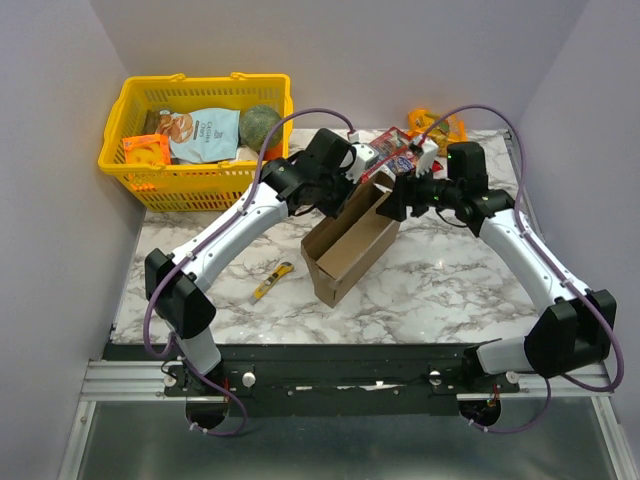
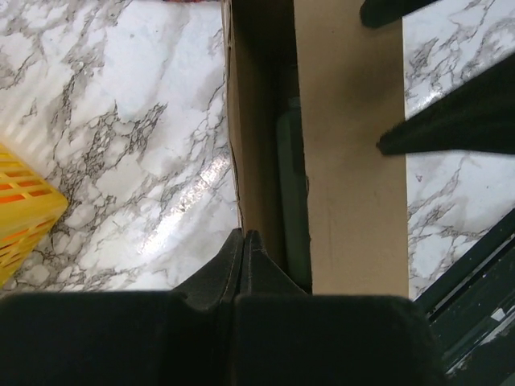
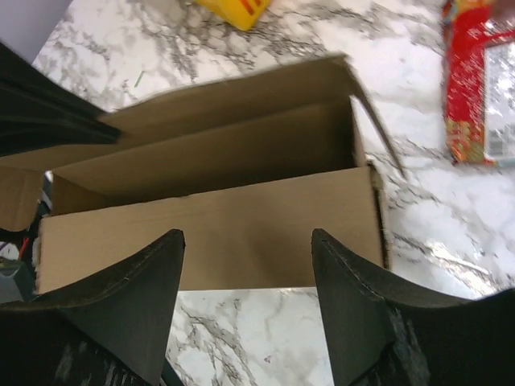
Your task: Unpack the express box
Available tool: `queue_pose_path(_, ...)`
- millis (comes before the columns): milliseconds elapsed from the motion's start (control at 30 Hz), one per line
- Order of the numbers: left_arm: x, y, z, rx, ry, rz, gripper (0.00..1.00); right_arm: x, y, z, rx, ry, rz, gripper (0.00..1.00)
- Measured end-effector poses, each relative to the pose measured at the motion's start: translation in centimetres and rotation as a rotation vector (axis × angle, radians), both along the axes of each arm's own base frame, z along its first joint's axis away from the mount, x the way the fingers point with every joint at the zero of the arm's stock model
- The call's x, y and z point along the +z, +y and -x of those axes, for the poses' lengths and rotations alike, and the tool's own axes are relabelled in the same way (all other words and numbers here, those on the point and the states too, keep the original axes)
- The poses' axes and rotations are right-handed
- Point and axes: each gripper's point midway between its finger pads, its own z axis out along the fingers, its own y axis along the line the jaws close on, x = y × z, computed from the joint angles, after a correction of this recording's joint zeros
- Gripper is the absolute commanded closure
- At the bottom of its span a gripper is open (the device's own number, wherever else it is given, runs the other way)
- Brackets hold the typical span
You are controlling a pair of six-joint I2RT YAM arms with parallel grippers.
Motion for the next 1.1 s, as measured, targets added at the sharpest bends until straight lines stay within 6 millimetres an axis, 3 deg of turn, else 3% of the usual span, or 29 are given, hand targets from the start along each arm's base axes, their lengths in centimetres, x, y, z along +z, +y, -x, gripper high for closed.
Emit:
queue_pose_path(167, 0.1, -0.1, 0.0, -0.019, -0.004, 0.002, 1.0, -0.3, 3.9, 2.7, 0.138, -0.023, 0.017, 0.29)
queue_pose_path(267, 0.7, 0.1, -0.1, -0.023, -0.009, 0.008, 1.0, -1.7, 4.0, 3.3, 0.149, -0.007, 0.044, 0.29)
queue_pose_path(467, 4.1, 0.7, -1.4, -0.002, -0.065, 0.053, 1.0, -3.7, 1.8, 3.0, 0.11, -0.068, 0.165, 0.29)
queue_pose_path(633, 7.7, 1.5, -2.9, 0.028, -0.147, 0.115, 1.0, -7.7, -2.6, 3.7, 0.042, -0.024, 0.342, 0.31)
queue_pose_path(767, 9.2, 1.1, -2.3, -0.001, -0.163, 0.165, 1.0, -9.4, -5.8, 4.1, -0.007, 0.05, 0.415, 0.32)
queue_pose_path(867, 8.7, 0.3, -1.6, -0.047, -0.13, 0.194, 1.0, -9.3, -6.4, 4.4, 0.016, 0.057, 0.421, 0.29)
queue_pose_path(967, 7.6, -0.7, -0.8, -0.098, -0.071, 0.222, 1.0, -7.4, -4.9, 4.4, 0.122, -0.01, 0.368, 0.24)
queue_pose_path(1100, 7.0, -2.6, -0.8, -0.171, 0.016, 0.308, 1.0, -4.4, -2.7, 4.2, 0.314, -0.226, 0.336, 0.16)
